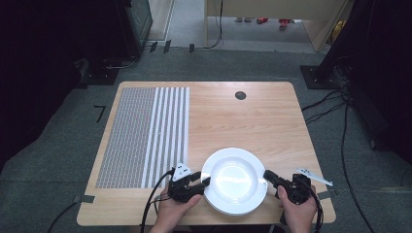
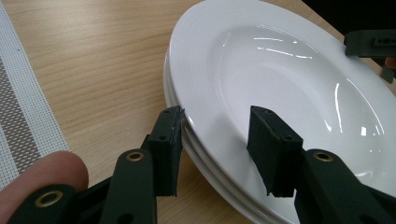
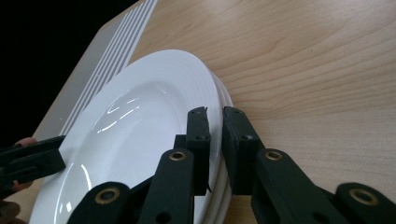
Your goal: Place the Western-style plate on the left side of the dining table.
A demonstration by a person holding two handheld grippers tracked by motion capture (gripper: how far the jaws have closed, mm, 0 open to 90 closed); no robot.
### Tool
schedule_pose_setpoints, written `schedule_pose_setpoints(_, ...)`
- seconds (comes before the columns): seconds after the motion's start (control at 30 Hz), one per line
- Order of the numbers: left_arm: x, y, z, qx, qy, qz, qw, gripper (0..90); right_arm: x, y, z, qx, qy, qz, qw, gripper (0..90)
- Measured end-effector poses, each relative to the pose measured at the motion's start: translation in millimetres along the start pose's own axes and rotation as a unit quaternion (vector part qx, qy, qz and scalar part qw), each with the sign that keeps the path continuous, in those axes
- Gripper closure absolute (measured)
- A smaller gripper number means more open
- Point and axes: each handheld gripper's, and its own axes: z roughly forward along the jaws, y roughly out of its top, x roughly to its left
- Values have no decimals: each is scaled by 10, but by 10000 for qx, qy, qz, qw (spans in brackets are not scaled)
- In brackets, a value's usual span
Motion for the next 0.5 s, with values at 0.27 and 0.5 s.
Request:
schedule_pose_setpoints(0.27,17,-9,10,51,-68,-96,9999,549,-25,3,4,-87,222,266,9994,827)
schedule_pose_setpoints(0.5,14,-16,14,65,-46,-87,9999,544,-19,-8,29,-115,401,481,9980,810)
